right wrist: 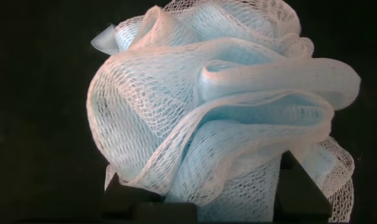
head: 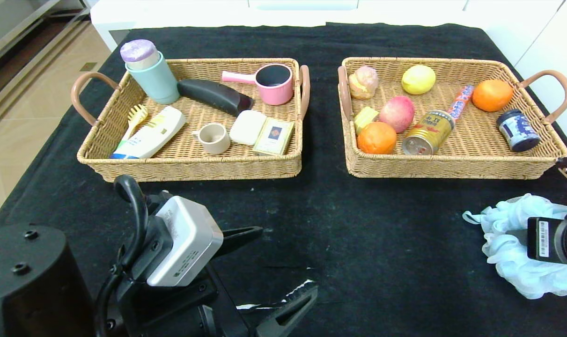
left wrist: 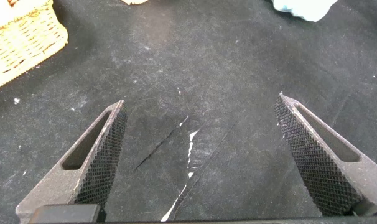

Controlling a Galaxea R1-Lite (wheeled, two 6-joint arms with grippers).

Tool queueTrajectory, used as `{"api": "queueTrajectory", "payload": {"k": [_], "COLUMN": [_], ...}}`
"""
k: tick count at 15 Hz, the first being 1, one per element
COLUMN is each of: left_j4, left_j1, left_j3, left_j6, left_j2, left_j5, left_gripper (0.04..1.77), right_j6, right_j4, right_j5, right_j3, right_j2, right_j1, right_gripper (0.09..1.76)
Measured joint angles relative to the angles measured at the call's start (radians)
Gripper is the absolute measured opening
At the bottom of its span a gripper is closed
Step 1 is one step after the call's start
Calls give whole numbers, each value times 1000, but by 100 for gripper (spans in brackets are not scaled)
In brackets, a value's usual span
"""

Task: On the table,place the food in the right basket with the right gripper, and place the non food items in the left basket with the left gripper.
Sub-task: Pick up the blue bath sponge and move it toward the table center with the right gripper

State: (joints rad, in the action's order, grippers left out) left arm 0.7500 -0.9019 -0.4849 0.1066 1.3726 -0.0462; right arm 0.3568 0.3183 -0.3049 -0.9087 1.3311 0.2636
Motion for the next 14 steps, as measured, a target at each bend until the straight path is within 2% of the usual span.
{"api": "queueTrajectory", "payload": {"k": [6, 14], "left_j4": [2, 5], "left_j1": [0, 4], "left_j3": [-1, -10], "left_j6": [0, -2], "left_j2": [-3, -4], "left_j5": [-2, -12], "left_gripper": [172, 172], "right_j6": [4, 44], "right_j4": [204, 209], "right_j5": [-6, -7], "right_j3": [-148, -213], "right_j2": [-119, -129], "right_j1": [165, 484], "right_gripper": [76, 74]}}
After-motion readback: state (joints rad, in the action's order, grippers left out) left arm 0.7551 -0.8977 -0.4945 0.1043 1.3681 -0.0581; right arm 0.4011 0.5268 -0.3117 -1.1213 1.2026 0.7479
